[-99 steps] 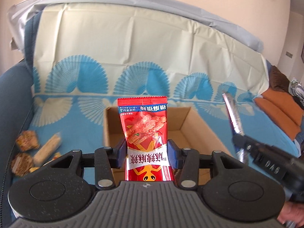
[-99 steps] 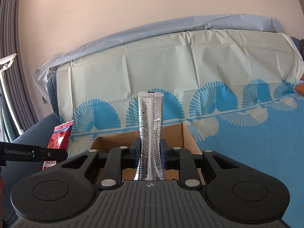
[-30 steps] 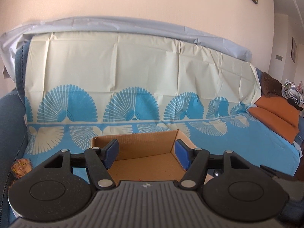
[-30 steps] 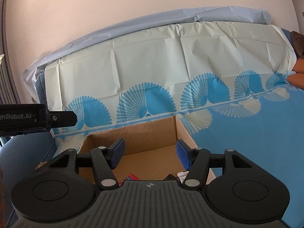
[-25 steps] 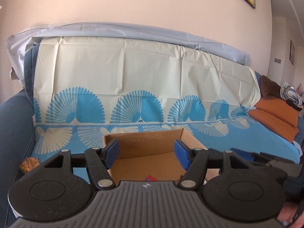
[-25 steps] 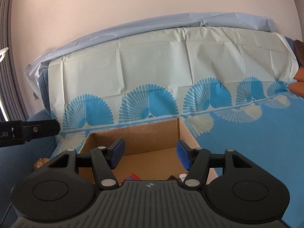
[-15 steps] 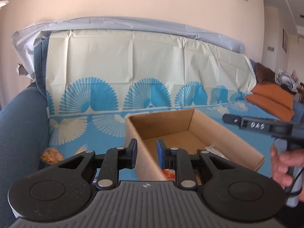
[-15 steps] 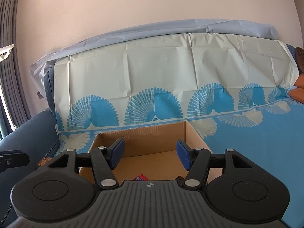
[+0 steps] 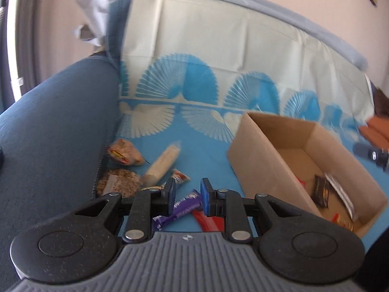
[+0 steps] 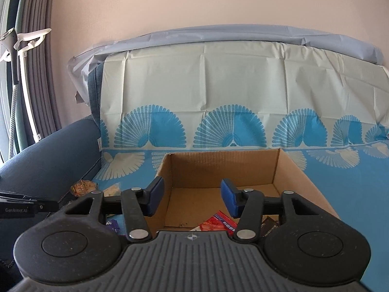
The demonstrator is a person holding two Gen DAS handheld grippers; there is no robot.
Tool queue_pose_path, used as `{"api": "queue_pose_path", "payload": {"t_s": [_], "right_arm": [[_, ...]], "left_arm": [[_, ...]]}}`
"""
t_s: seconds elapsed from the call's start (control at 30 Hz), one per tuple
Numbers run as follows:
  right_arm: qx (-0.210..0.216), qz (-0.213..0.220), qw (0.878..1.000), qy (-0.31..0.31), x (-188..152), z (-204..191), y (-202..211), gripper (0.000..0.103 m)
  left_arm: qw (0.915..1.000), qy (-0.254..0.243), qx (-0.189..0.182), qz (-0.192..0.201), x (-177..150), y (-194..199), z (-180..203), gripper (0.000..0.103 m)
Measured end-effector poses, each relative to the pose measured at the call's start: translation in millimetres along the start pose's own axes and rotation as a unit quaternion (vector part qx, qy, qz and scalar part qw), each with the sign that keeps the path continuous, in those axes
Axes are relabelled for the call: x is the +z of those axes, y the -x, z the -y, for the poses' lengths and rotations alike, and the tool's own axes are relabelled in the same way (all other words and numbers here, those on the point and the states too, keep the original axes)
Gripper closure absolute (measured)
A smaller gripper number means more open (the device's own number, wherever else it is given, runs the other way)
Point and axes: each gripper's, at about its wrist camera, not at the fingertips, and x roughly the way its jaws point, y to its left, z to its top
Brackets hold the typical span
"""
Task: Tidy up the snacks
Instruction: 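Move both tools back from the box toward the snack pile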
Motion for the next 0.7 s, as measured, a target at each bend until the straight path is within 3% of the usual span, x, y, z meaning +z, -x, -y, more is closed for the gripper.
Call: {"api": "queue_pose_path", "payload": {"t_s": [0.07, 0.13, 0.7], "right_arm": [[0.008, 0.0, 1.0, -0.001, 0, -4, -2, 0.068], [0.012, 0.0, 1.0, -0.001, 0, -8, -5, 0.071], [0.086, -0.029, 0.994, 0.059, -16, -62, -20, 0.072]], "left_arm": [[1.0, -0.001, -0.006, 0.003, 3, 2, 1, 0.079], [0.9998, -0.01, -0.013, 0.006, 4, 3, 6, 0.079], [0.9994, 0.03, -0.014, -0.002, 10, -4, 1, 0.079]]}}
